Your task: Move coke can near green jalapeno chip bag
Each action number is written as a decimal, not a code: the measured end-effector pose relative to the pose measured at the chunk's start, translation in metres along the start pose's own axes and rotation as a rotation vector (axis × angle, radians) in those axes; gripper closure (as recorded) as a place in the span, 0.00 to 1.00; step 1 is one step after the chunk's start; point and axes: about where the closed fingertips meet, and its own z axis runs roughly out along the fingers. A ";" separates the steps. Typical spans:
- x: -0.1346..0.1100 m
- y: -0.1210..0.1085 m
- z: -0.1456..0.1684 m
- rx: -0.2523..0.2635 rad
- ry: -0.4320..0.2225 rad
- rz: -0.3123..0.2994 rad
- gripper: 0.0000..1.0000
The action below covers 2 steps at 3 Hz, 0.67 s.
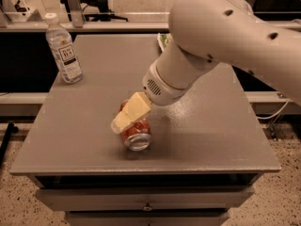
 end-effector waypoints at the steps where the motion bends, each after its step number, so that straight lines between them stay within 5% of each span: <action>1: -0.005 0.013 0.012 0.015 0.029 0.025 0.00; 2: -0.006 0.019 0.024 0.048 0.053 0.046 0.16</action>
Offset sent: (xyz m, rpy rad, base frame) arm -0.0039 0.0356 -0.0305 -0.1142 0.0404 -0.0977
